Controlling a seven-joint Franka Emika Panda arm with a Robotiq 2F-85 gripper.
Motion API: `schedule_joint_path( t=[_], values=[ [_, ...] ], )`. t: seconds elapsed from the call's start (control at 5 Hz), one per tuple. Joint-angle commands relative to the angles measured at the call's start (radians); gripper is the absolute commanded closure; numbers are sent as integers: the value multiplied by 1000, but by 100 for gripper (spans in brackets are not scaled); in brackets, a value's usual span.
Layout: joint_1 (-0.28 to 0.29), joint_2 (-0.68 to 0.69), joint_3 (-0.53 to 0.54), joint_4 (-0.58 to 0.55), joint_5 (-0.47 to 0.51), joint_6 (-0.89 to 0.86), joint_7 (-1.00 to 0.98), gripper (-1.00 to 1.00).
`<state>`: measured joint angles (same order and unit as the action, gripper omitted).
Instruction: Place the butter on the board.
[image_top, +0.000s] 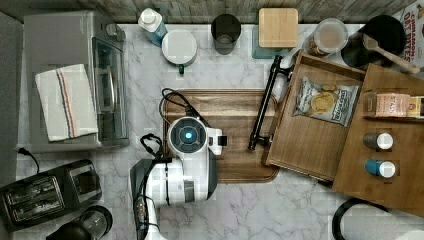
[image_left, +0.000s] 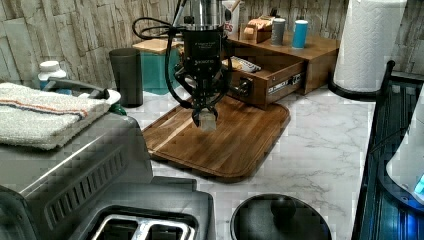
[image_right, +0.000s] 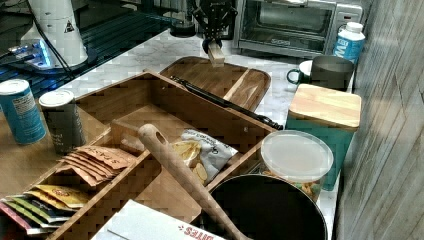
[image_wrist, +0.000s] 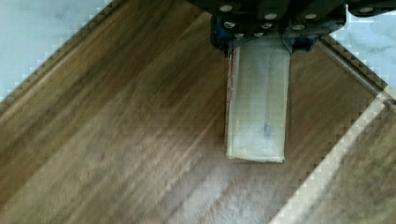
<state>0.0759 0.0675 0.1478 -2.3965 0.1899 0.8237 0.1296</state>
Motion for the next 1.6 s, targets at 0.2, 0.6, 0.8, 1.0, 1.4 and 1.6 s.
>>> schedule_joint_path(
  t=[0.2, 0.6, 0.8, 1.0, 1.4, 1.6],
  values=[
    [28, 10, 34, -78, 30, 54, -58, 100],
    [24, 36, 38, -75, 62, 48, -58, 98],
    [16, 60, 35, -72, 75, 86, -99, -100],
    [11, 69, 40, -47, 69, 86, -77, -100],
    [-14, 35, 71, -2, -100, -22, 46, -100],
    [19, 34, 39, -2, -95, -22, 42, -100]
  ],
)
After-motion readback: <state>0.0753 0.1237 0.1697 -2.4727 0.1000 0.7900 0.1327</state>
